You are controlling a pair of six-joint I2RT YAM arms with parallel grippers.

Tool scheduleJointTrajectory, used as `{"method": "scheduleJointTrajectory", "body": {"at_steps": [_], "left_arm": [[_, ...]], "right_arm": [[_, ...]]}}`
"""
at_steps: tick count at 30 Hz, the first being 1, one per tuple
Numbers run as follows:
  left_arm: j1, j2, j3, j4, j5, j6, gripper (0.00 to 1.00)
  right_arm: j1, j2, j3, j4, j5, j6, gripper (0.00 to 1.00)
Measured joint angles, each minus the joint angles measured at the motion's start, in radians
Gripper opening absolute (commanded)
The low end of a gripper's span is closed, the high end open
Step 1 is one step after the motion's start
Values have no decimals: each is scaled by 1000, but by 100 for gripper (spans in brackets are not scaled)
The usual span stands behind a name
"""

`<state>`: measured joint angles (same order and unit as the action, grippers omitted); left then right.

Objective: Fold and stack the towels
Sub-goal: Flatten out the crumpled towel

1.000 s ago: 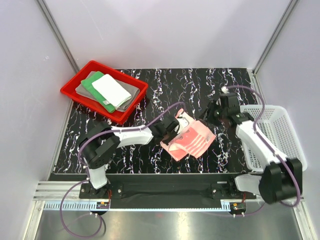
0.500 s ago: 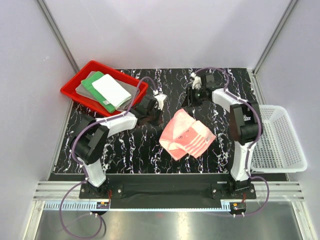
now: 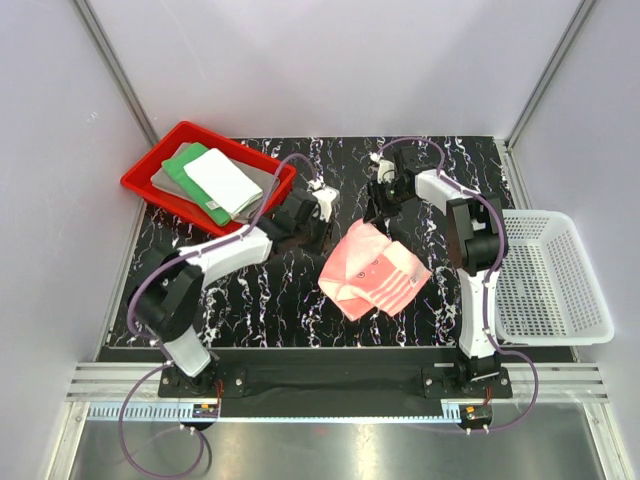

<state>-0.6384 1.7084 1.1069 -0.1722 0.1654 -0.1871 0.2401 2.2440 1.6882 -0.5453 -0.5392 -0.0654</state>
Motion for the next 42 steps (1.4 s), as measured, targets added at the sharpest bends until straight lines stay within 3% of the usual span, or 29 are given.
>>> {"method": "scheduleJointTrajectory", "body": {"at_steps": [8, 14, 24, 34, 42], "left_arm": [[-179, -98, -104, -8, -118, 37, 42], [-191, -93, -183, -17, -211, 52, 52], [-262, -48, -198, 14, -285, 105, 57], [-256, 55, -103, -13, -435, 103, 50], [-177, 63, -92, -25, -435, 32, 53]], "right_arm": [[0, 26, 55, -77, 21, -22, 35], [4, 27, 54, -82, 14, -21, 36], [9, 27, 38, -61, -7, 3, 34], [9, 27, 19, -30, -26, 38, 25], [10, 27, 18, -27, -10, 56, 20]]}}
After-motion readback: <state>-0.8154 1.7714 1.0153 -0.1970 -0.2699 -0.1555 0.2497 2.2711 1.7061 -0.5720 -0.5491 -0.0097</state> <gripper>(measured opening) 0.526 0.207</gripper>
